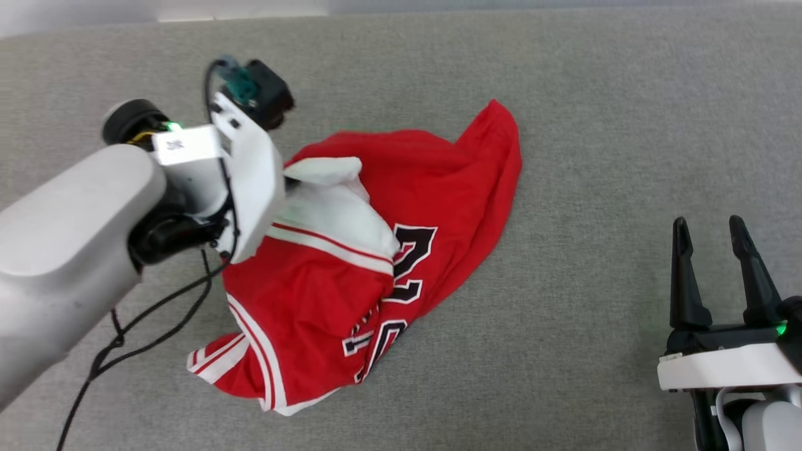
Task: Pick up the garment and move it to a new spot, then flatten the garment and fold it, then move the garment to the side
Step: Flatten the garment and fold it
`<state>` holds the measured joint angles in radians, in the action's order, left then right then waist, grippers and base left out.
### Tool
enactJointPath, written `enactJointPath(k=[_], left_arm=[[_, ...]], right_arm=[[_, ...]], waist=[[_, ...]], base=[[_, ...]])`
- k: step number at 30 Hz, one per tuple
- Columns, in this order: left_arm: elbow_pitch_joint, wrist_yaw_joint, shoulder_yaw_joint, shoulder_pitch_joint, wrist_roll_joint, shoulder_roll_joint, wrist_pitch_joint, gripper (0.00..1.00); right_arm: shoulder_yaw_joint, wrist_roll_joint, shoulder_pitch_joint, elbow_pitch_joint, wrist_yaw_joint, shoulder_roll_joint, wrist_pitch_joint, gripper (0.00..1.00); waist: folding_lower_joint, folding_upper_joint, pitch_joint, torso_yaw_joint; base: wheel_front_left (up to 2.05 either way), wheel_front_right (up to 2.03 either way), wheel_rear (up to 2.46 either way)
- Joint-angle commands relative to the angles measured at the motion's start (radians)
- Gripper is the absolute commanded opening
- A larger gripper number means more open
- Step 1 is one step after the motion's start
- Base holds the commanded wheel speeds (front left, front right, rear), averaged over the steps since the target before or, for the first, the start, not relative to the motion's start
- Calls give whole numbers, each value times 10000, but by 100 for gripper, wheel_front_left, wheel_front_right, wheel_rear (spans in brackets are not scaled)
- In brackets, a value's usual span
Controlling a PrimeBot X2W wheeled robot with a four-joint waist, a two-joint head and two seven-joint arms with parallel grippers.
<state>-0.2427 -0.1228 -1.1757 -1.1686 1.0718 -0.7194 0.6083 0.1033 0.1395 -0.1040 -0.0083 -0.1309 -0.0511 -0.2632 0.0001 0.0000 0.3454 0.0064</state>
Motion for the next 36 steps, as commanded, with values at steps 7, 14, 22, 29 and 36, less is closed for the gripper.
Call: enactJointPath(k=[7,14,22,29,36], left_arm=[[-109,652,353,1175,466,-1110,-794,0],[-1359,945,204,2534,915,-1622,-1293,0],[-2380,753,212,2559,541,-1174,-2335,100],[-1634,788,424,1437,-277,-1246,-2849,100],[234,896,274,732,-653,-1204,-2140,100]], right_arm=[[-112,-92,215,15,3,17,-25,100],[-121,-180,321,35,3,17,-23,100],[-121,-198,545,120,3,17,-25,100],[-95,-169,780,138,3,17,-23,100],[-108,-112,884,118,3,17,-23,100]], waist=[[-1,0,-367,333],[-1,0,-394,277],[-1,0,-833,323],[-1,0,-1283,399],[-1,0,-1429,422]], base=[[0,0,0],[0,0,0],[0,0,0],[0,0,0],[0,0,0]])
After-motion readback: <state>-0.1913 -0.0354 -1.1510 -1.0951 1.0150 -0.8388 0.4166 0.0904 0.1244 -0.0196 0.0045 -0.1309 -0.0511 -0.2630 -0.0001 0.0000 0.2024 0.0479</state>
